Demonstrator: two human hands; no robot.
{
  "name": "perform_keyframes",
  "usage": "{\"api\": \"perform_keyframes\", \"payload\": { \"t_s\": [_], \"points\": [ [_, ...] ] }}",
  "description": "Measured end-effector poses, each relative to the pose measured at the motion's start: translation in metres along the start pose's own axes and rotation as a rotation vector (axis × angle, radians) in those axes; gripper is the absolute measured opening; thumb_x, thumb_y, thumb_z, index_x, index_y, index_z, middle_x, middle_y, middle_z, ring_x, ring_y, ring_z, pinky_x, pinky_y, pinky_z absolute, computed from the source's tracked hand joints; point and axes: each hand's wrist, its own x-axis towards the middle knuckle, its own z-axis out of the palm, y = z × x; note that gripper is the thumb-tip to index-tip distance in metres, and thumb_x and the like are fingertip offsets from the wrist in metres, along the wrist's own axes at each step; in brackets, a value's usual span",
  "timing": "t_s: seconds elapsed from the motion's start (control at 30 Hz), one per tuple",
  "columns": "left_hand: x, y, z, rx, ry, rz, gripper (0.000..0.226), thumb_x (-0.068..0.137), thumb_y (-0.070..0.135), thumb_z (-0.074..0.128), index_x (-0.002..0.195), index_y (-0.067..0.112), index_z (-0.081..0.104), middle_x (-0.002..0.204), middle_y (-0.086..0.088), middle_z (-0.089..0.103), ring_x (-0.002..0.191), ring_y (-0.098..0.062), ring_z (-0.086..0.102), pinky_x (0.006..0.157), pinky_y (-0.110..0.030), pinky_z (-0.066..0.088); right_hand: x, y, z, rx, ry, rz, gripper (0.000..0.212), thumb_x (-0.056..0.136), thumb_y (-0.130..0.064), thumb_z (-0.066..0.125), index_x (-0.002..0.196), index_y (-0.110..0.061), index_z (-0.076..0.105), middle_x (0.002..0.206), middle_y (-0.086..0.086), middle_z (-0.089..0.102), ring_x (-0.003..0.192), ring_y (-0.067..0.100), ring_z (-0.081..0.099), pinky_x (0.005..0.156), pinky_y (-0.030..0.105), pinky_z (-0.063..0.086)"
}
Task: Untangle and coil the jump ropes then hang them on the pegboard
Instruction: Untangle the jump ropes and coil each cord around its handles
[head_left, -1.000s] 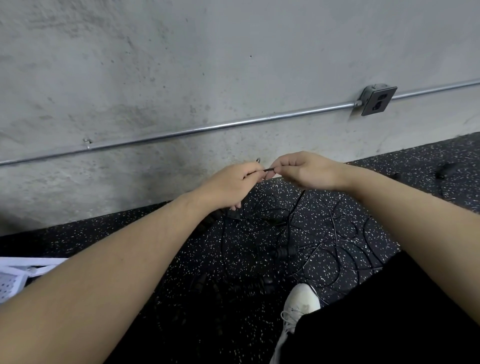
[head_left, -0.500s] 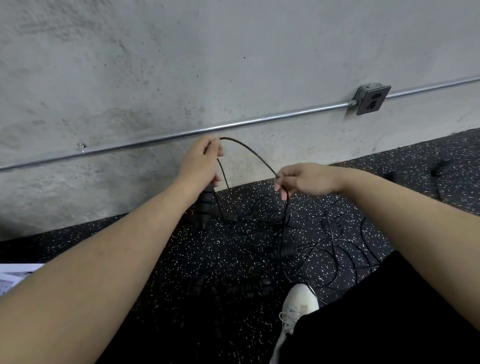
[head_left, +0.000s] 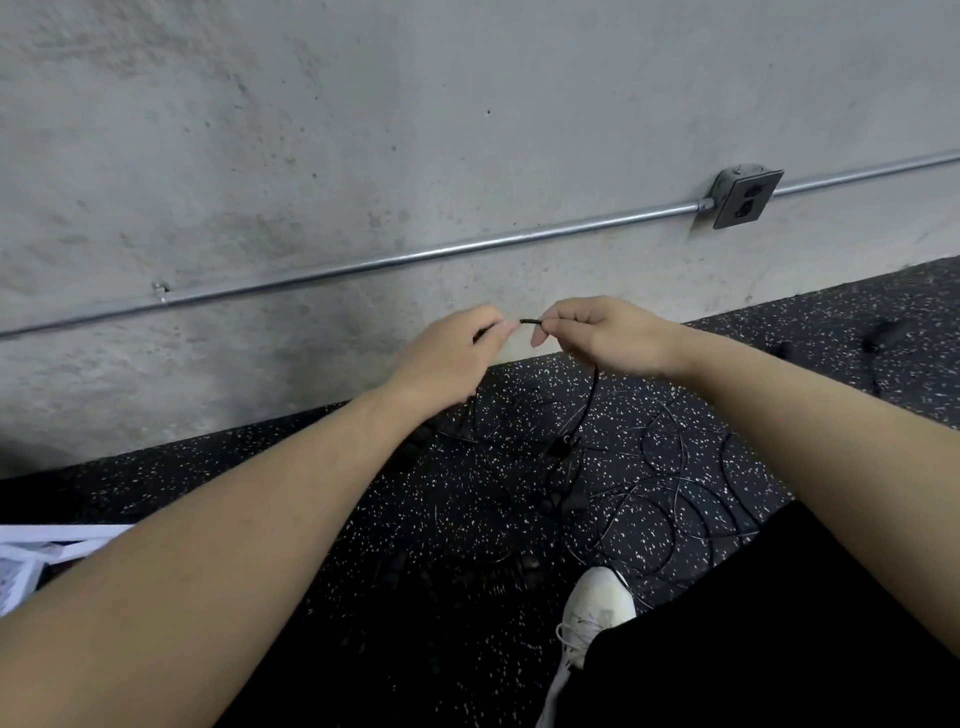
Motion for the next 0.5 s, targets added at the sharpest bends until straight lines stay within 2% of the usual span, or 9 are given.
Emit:
{"api": "perform_keyframes", "payload": {
  "t_s": [0.1, 0.17, 0.27, 0.37, 0.43, 0.5],
  "points": [
    [0.003, 0.004, 0.0, -0.113, 0.101, 0.028, 0.034, 0.106, 0.046, 0.043, 0.098, 0.02, 0.063, 0.093, -0.006, 0.07, 0.066, -0.024, 0.067, 0.068, -0.05, 0.059, -0.002, 0.002, 0.001, 0.114, -0.028, 0.002, 0.025, 0.105, -0.039, 0.05, 0.092, -0.027, 0.068, 0.07, 0.003, 0.059, 0.07, 0.018, 0.057, 0.077, 0.039, 0.049],
    [0.005, 0.007, 0.0, -0.192, 0.168, 0.026, 0.033, 0.106, 0.043, 0.045, 0.097, 0.017, 0.062, 0.092, -0.004, 0.069, 0.062, -0.022, 0.065, 0.064, -0.045, 0.058, -0.003, 0.005, 0.0, 0.108, -0.1, 0.045, 0.026, 0.104, -0.04, 0.05, 0.095, -0.02, 0.065, 0.085, 0.009, 0.071, 0.079, 0.015, 0.065, 0.088, 0.037, 0.052],
    [0.009, 0.004, -0.003, -0.359, 0.258, -0.053, 0.029, 0.107, 0.039, 0.046, 0.094, 0.017, 0.06, 0.084, 0.003, 0.064, 0.051, -0.01, 0.059, 0.049, -0.025, 0.051, -0.006, 0.015, -0.001, -0.05, -0.261, 0.174, 0.026, 0.106, -0.036, 0.048, 0.107, -0.014, 0.063, 0.107, 0.005, 0.075, 0.09, 0.016, 0.06, 0.085, 0.033, 0.048],
    [0.015, -0.007, -0.005, -0.464, 0.298, -0.159, 0.026, 0.107, 0.04, 0.047, 0.088, 0.026, 0.057, 0.089, 0.001, 0.062, 0.049, -0.009, 0.057, 0.047, -0.024, 0.05, -0.007, 0.024, -0.002, -0.106, -0.283, 0.224, 0.022, 0.108, -0.027, 0.044, 0.106, -0.017, 0.063, 0.098, 0.003, 0.075, 0.092, 0.019, 0.059, 0.087, 0.04, 0.046],
    [0.02, -0.016, -0.005, -0.486, 0.292, -0.234, 0.027, 0.107, 0.041, 0.046, 0.089, 0.024, 0.056, 0.102, -0.002, 0.065, 0.049, -0.011, 0.058, 0.047, -0.027, 0.051, -0.006, 0.021, -0.004, -0.084, -0.208, 0.182, 0.023, 0.109, -0.024, 0.041, 0.104, -0.017, 0.062, 0.086, 0.005, 0.071, 0.085, 0.02, 0.062, 0.091, 0.047, 0.051],
    [0.021, -0.022, -0.004, -0.478, 0.249, -0.291, 0.025, 0.107, 0.041, 0.045, 0.099, 0.021, 0.058, 0.112, -0.002, 0.065, 0.05, -0.013, 0.059, 0.045, -0.027, 0.051, -0.006, 0.018, -0.006, 0.016, -0.11, 0.155, 0.024, 0.109, -0.02, 0.038, 0.104, -0.016, 0.061, 0.077, 0.005, 0.064, 0.078, 0.022, 0.065, 0.085, 0.043, 0.055]
  ]
}}
